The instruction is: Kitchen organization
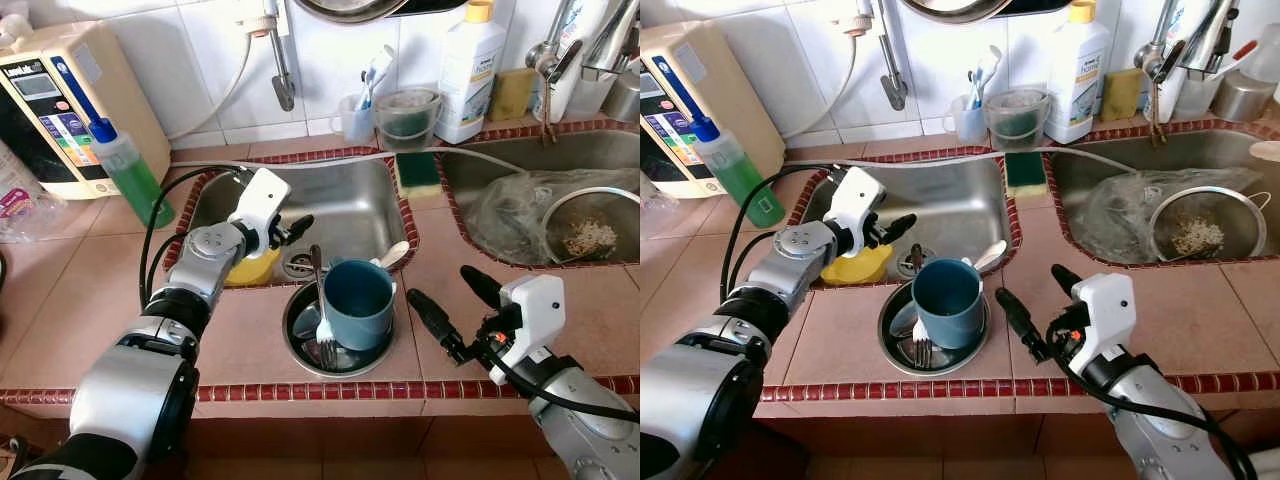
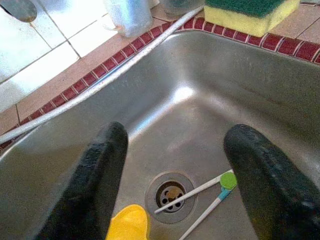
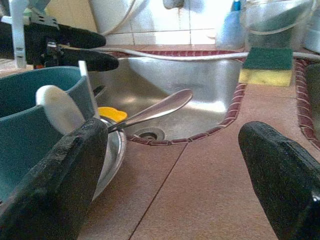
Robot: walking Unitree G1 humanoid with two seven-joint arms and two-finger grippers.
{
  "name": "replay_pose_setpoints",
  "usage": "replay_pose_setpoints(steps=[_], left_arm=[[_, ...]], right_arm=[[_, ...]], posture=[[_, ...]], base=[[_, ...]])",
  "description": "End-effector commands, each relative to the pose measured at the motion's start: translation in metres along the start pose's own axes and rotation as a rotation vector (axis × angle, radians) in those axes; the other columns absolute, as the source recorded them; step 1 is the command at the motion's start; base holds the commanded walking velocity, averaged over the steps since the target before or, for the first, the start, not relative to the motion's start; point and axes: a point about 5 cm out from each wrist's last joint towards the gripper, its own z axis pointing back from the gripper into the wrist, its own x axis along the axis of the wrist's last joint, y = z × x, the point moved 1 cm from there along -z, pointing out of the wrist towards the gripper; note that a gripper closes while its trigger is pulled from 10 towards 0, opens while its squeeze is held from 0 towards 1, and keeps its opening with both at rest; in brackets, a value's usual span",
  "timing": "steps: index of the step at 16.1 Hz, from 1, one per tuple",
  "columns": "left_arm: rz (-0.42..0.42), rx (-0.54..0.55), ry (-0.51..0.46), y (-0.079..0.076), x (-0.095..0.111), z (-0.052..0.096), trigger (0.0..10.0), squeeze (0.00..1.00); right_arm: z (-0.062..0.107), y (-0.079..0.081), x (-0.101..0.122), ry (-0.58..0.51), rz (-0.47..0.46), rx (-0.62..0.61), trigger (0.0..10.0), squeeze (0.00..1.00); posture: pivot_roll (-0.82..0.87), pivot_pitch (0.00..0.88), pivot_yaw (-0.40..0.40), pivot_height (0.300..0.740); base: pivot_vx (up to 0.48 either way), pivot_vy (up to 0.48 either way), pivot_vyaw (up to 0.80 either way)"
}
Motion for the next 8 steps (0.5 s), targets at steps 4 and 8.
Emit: replay_pose_setpoints(steps=[4, 8], left_arm=[[0.004, -0.171, -0.154, 0.001, 0.024, 0.011, 10.0, 1.0], [-0.014, -0.197, -0.22, 0.003, 0.035, 0.018, 10.0, 0.98]], right_arm=[[0.0, 0.014, 0.012, -0.034, -0.001, 0.153, 10.0, 0.0], [-0.001, 0.017, 0.023, -0.067, -0.016, 0.238, 10.0, 0.0]], posture=[[-0.32, 0.074, 0.155, 0.74], [-0.29, 0.071, 0.137, 0.74]], base=[[0.0, 0.0, 0.0], [0.0, 0.0, 0.0]])
